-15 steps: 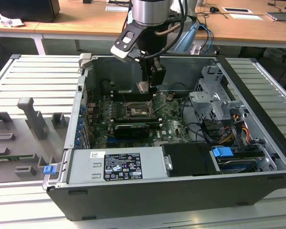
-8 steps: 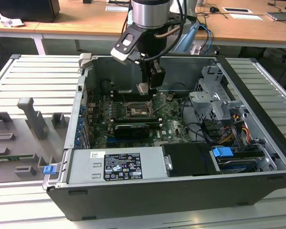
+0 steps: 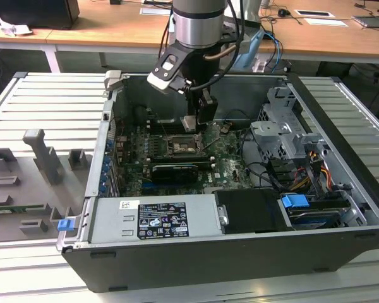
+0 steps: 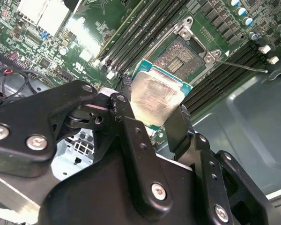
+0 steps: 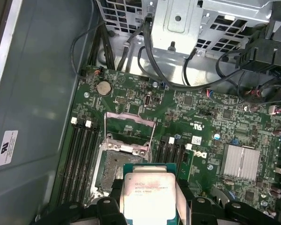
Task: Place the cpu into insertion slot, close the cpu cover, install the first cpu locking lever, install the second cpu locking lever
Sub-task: 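Place the cpu into insertion slot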
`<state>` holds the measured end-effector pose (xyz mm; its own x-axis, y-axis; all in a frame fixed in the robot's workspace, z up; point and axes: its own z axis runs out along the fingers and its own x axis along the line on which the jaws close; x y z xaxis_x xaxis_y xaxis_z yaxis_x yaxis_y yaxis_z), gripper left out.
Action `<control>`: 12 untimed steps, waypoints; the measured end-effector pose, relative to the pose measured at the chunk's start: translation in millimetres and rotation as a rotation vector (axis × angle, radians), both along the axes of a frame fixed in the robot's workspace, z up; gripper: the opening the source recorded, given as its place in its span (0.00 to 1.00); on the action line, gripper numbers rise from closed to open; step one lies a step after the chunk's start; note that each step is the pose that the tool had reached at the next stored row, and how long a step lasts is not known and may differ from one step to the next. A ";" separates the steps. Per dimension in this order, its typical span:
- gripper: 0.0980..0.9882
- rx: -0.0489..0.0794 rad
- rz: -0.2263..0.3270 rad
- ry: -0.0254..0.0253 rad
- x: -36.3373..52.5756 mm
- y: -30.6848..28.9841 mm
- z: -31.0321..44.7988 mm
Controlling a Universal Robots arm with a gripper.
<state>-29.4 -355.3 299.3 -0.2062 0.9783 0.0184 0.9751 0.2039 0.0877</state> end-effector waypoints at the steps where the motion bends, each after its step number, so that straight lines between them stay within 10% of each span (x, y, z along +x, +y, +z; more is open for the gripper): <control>1: 0.48 0.000 0.000 0.0000 0.0 0.0 -2.4; 12: 0.48 0.000 -0.079 -0.0001 -3.1 0.6 -19.7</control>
